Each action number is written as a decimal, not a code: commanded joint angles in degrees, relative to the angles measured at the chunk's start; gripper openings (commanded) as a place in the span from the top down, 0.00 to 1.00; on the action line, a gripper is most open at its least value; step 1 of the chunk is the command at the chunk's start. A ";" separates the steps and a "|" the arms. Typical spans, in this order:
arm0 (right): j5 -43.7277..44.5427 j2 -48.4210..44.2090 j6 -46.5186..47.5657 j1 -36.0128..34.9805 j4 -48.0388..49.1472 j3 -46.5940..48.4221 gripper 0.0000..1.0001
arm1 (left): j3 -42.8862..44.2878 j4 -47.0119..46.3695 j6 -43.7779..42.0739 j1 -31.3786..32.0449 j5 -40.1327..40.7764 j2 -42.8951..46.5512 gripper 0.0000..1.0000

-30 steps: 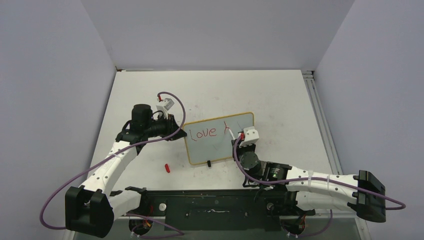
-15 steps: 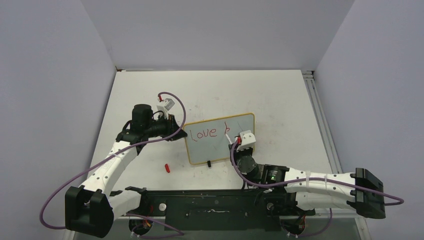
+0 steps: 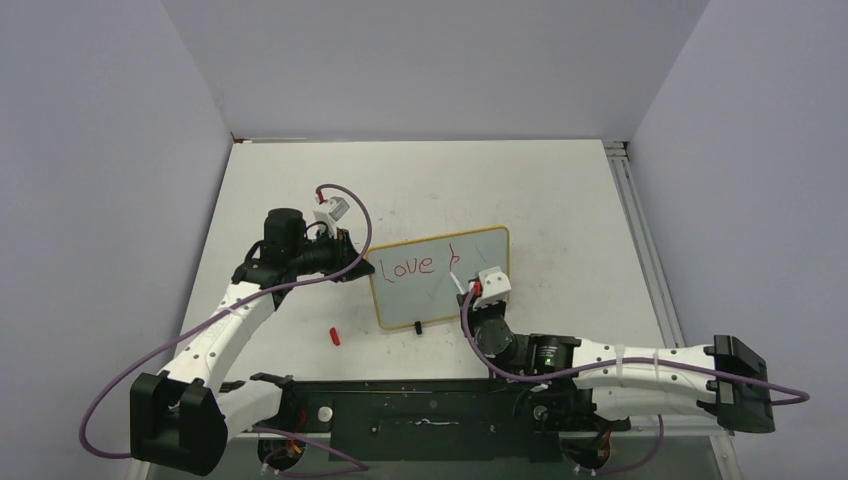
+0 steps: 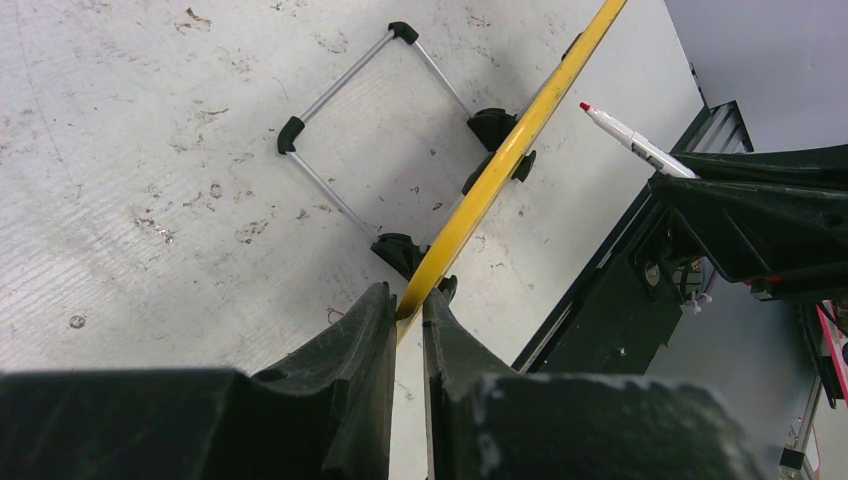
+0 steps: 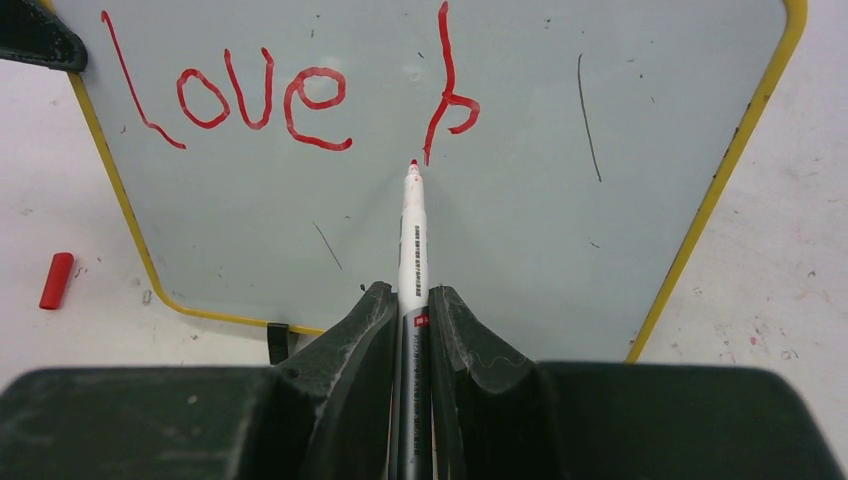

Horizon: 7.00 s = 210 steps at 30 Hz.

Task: Write a sentence on the whiteboard

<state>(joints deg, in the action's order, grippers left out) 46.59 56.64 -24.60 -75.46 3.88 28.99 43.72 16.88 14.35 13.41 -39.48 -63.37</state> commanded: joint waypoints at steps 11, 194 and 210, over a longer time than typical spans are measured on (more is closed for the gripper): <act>1.68 -6.83 1.53 0.77 -7.98 4.63 0.95 | 1.45 -0.02 -0.28 0.08 1.39 1.26 0.90; -7.00 -8.52 -0.36 11.74 -3.37 -3.07 0.95 | 1.36 -0.13 -0.11 0.04 1.07 1.45 0.90; -6.93 -8.37 0.88 11.60 -2.03 -2.34 0.95 | 1.28 -0.19 -0.02 0.06 1.11 1.66 0.90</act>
<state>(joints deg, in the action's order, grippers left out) 39.38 48.40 -24.69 -64.10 0.58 25.89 43.72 17.34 14.35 13.45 -38.37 -62.89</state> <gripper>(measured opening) 0.151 0.117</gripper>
